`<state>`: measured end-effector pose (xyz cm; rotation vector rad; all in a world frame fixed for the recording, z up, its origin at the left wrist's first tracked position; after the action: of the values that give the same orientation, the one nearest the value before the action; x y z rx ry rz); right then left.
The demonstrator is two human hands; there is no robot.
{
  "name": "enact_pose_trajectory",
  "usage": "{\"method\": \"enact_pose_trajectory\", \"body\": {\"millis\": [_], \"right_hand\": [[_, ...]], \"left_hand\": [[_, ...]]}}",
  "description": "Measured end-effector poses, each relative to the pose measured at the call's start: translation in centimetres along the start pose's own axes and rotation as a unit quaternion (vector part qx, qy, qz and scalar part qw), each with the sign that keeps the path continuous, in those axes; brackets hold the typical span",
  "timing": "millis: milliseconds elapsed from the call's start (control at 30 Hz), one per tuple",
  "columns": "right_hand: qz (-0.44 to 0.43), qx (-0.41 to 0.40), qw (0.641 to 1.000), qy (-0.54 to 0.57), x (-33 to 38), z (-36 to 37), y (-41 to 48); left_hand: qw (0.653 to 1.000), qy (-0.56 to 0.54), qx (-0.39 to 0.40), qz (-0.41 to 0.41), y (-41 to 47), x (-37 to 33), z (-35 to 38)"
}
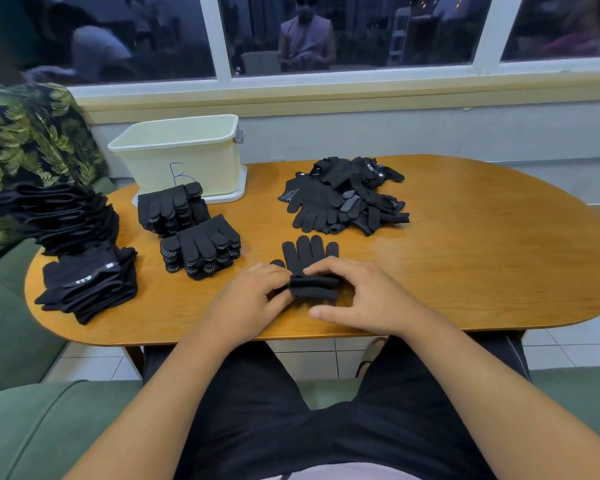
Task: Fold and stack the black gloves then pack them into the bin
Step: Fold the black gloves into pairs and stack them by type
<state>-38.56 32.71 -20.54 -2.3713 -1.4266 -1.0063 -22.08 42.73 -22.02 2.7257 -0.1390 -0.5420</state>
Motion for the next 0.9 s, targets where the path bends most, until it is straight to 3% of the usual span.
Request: {"method": "enact_pose_trajectory", "body": {"millis": [133, 400, 600, 900], "right_hand": [[0.040, -0.038, 0.996, -0.063, -0.9, 0.4, 1.1], [0.146, -0.078, 0.980, 0.108, -3.7, -0.5, 4.0], [0.214, -0.138, 0.965, 0.059, -4.4, -1.3, 6.2], [0.231, -0.209, 0.948, -0.058, -4.5, -0.8, 6.4]], "left_hand": [[0.994, -0.082, -0.023, -0.068, 0.2, 0.8, -0.3], [0.968, -0.138, -0.060, -0.203, 3.1, 2.4, -0.2], [0.956, -0.059, -0.069, -0.279, 5.0, 4.4, 0.3], [0.949, 0.028, -0.092, -0.301, 5.4, 3.1, 0.7]]}}
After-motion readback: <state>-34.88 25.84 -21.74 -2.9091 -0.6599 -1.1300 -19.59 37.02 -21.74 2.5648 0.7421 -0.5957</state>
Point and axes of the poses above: each hand's wrist, its own y-axis towards the middle knuckle, its own z-axis out of the palm, x = y × z, the point moved 7 cm from there along y, towards the middle knuckle, and after that the axes turned 8 degrees about z, right-handed, at the moved point
